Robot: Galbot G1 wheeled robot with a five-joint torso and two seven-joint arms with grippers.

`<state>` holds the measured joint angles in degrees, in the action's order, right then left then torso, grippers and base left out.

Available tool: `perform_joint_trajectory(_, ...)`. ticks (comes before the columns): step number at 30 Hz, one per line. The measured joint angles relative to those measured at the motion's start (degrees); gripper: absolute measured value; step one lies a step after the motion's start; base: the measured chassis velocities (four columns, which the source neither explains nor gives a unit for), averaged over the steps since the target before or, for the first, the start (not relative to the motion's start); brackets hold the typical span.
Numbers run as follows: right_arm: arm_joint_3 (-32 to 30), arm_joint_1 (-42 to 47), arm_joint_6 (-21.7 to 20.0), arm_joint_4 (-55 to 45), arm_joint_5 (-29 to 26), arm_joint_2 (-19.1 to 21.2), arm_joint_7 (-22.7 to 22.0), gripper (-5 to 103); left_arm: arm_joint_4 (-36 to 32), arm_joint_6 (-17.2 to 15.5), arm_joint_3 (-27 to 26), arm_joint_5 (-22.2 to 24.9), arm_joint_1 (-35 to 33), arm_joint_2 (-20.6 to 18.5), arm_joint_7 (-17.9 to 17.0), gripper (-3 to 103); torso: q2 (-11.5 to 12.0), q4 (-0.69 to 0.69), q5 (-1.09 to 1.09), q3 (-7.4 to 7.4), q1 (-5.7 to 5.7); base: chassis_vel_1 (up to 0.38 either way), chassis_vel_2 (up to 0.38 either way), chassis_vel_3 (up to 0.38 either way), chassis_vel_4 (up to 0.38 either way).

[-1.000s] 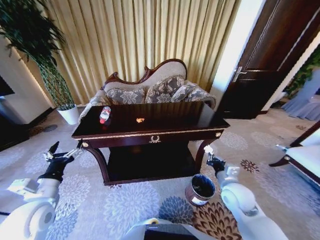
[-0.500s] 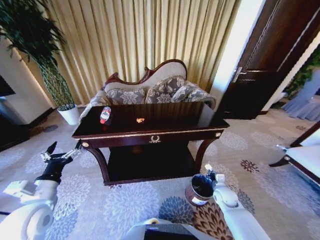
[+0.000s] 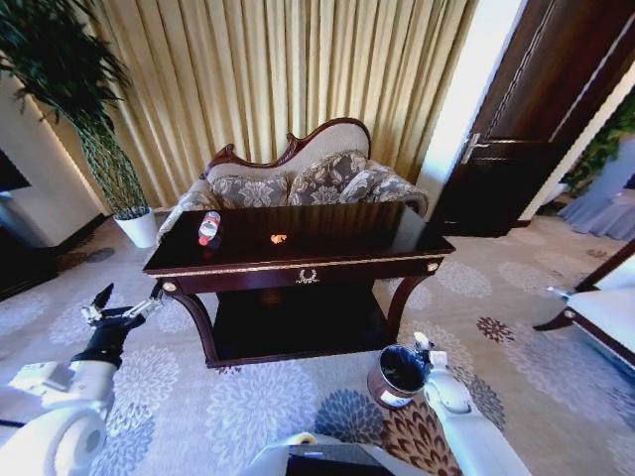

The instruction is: Move to the front of the table and place the trash on the table into the trash bin.

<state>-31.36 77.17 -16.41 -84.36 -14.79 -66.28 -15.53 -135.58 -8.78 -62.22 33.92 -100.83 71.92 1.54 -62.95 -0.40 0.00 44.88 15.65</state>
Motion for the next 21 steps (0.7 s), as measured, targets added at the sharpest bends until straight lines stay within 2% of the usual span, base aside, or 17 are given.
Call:
perform_joint_trajectory(1, 0.0, -0.1, 0.0, 0.0, -0.1, 0.1, -0.1, 56, 0.0, 0.0, 0.0, 0.0, 0.0, 0.0, 0.0, 100, 0.0, 0.00, 0.00, 0.00, 0.00, 0.000, 0.000, 0.000, 0.000)
perform_joint_trajectory(2, 0.0, -0.1, 0.0, 0.0, -0.1, 0.1, -0.1, 56, 0.0, 0.0, 0.0, 0.0, 0.0, 0.0, 0.0, 100, 0.0, 0.00, 0.00, 0.00, 0.00, 0.000, 0.000, 0.000, 0.000)
perform_joint_trajectory(5, 0.0, -0.3, 0.1, 0.0, -0.6, 0.6, -0.6, 72, 0.0, 0.0, 0.1, 0.0, 0.4, -0.1, 0.0, 100, 0.0, 0.00, 0.00, 0.00, 0.00, 0.000, 0.000, 0.000, 0.000)
perform_joint_trajectory(7, 0.0, -0.3, 0.3, 0.0, -0.8, 0.7, -0.8, 72, -0.1, -0.1, 0.2, 0.0, 0.5, -0.1, 0.0, 100, 0.0, 0.00, 0.00, 0.00, 0.00, 0.000, 0.000, 0.000, 0.000)
perform_joint_trajectory(11, -0.5, 0.8, 2.1, -4.6, -2.9, 1.3, -1.5, 93, -0.5, -0.3, 0.3, 0.1, 0.7, -0.2, 0.0, 100, 0.0, 0.00, 0.01, 0.00, 0.00, 0.000, 0.000, 0.000, 0.000)
perform_joint_trajectory(13, -0.6, 1.3, 2.4, -6.2, -3.6, 1.4, -1.4, 93, -0.5, -0.3, 0.3, 0.1, 0.8, -0.2, 0.0, 100, 0.0, 0.00, 0.01, 0.00, 0.00, 0.000, 0.000, 0.000, 0.000)
perform_joint_trajectory(15, -0.9, 2.8, 2.6, -12.2, -7.3, 1.8, -1.2, 99, -0.7, -0.3, 0.2, 0.4, 0.9, -0.2, -0.2, 100, 0.0, -0.01, 0.00, 0.00, 0.00, 0.000, 0.000, 0.000, 0.000)
perform_joint_trajectory(16, -1.1, 3.8, 2.6, -17.5, -11.1, 1.9, -1.5, 99, -0.8, -0.4, 0.0, 0.7, 1.0, -0.3, -0.4, 100, 0.0, -0.01, 0.00, 0.00, 0.00, 0.000, 0.000, 0.000, 0.000)
perform_joint_trajectory(18, -1.3, 5.0, 2.2, -25.2, -15.1, 1.9, -1.9, 100, -1.0, -0.4, -0.2, 1.0, 1.1, -0.3, -0.5, 100, 0.0, 0.02, -0.01, 0.00, 0.00, 0.000, 0.000, 0.000, 0.000)
perform_joint_trajectory(19, -1.3, 5.0, 2.2, -25.2, -15.1, 1.9, -1.9, 100, -1.0, -0.4, -0.2, 1.0, 1.1, -0.3, -0.5, 100, 0.0, 0.02, -0.01, 0.00, 0.00, 0.000, 0.000, 0.000, 0.000)
perform_joint_trajectory(21, -1.8, 6.3, 2.0, -32.0, -17.1, 2.4, -1.9, 100, -1.2, -0.4, -0.2, 1.1, 1.1, -0.3, -0.5, 100, 0.0, 0.02, -0.01, 0.00, 0.00, 0.000, 0.000, 0.000, 0.000)
